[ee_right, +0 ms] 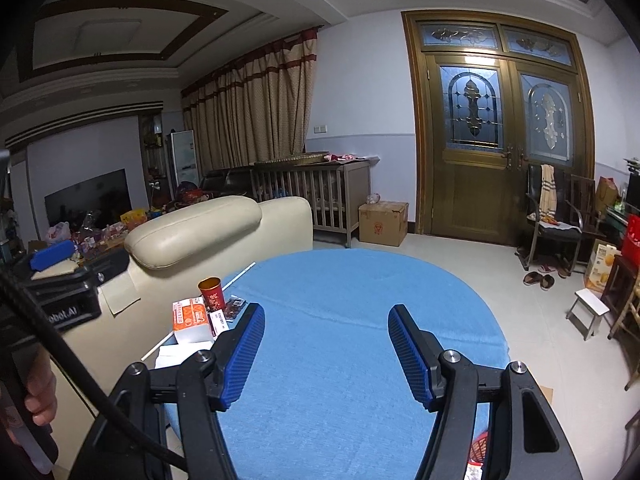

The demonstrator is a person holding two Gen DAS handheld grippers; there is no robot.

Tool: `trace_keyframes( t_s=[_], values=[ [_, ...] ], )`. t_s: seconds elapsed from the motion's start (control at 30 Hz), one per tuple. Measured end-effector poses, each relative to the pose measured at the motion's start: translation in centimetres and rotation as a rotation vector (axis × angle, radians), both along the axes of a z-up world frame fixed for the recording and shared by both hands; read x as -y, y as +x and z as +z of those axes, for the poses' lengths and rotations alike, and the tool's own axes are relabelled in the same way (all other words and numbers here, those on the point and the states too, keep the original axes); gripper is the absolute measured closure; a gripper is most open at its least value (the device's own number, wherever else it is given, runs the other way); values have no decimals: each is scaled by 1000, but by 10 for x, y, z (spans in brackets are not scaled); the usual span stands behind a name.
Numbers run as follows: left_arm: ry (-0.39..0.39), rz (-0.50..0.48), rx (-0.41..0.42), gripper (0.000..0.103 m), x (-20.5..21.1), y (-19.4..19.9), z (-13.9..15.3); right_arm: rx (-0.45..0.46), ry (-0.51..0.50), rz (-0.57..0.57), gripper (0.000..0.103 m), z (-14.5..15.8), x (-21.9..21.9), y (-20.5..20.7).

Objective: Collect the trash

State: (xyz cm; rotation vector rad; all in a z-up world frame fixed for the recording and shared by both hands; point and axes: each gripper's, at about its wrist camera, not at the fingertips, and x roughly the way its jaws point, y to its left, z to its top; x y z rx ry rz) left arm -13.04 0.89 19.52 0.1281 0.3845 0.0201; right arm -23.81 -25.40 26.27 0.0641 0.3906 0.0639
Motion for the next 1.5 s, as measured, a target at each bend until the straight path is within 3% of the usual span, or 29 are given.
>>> trace_keyframes(
  t_s=[1.5],
  values=[
    [32,19,-41,6,6,-2,-13,-16,19,-70,34,-13,6,-4]
  ],
)
